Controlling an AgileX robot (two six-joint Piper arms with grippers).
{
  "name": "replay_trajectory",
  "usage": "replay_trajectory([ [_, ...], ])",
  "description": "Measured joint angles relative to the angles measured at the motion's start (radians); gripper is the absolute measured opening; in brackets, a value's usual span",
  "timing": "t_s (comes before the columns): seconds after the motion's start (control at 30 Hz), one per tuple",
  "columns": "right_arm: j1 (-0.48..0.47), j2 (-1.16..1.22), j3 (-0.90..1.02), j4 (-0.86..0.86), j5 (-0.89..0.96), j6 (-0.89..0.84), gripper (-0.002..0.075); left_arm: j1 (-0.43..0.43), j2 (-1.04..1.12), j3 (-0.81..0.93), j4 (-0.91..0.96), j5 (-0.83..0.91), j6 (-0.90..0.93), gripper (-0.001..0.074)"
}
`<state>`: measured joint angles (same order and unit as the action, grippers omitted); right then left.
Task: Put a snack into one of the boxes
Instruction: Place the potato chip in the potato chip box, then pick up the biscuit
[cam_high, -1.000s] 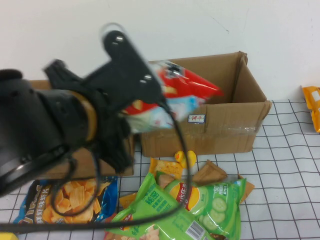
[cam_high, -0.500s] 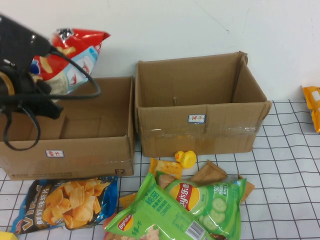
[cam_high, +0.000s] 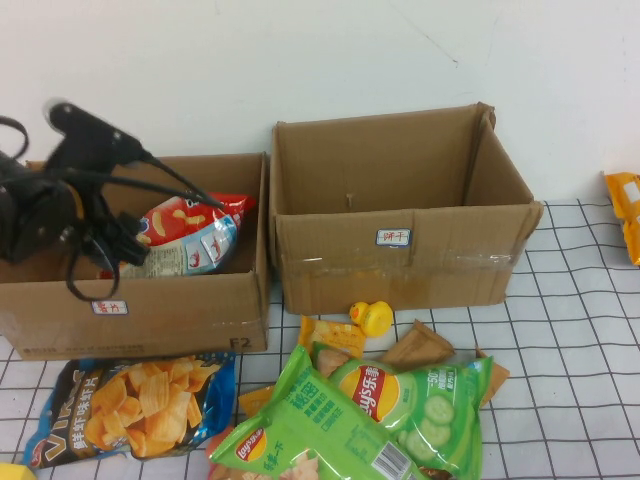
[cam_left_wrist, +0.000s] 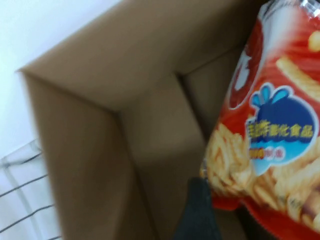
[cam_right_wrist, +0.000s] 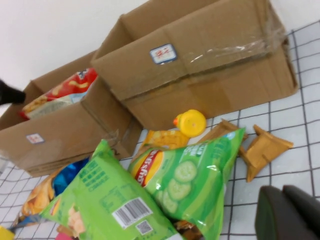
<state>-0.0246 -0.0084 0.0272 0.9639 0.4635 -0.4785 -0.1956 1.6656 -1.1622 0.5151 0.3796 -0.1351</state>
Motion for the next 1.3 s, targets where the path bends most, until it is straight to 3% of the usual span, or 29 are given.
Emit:
replay_trajectory([
  [0.1,0.0,0.0,0.0,0.042,0.004,-0.067,-0.0001,0.0,-0.057,-0.009,-0.013,0.018,-0.033,0.0389],
  [0.2,0.0,0.0,0.0,0.111,0.004,-0.174,-0.0001,0.0,-0.167,-0.009,-0.1,0.018,-0.052,0.0148],
  [0.23,0.0,0.0,0.0,0.138,0.004,-0.208,-0.0001,0.0,-0.213,-0.009,-0.14,0.019,-0.054,0.0099],
  [0.33,0.0,0.002,-0.012,0.171,0.004,-0.279,-0.0001,0.0,-0.348,0.003,-0.235,0.029,-0.048,0.0035],
  [0.47,0.0,0.086,-0.14,0.125,0.011,-0.357,-0.0001,0.0,-0.555,0.118,-0.333,0.029,-0.003,0.0013],
  [0.67,0.0,0.383,-0.43,-0.105,0.107,-0.409,-0.0001,0.0,-0.855,0.411,-0.554,0.018,0.052,0.0008],
  [0.8,0.0,0.605,-0.604,-0.182,0.278,-0.512,-0.0001,0.0,-1.053,0.598,-0.65,0.002,0.084,0.0008],
  [0.97,0.005,0.83,-0.764,-0.153,0.513,-0.67,-0.0001,0.0,-1.277,0.74,-0.666,0.015,0.091,0.0008],
  [1.13,0.143,0.955,-0.867,-0.197,0.599,-0.724,-0.0001,0.0,-1.443,0.804,-0.679,0.058,0.094,0.0007],
  [1.3,0.339,1.023,-0.921,-0.394,0.588,-0.594,-0.0001,0.0,-1.538,0.822,-0.687,0.139,0.094,0.0007],
])
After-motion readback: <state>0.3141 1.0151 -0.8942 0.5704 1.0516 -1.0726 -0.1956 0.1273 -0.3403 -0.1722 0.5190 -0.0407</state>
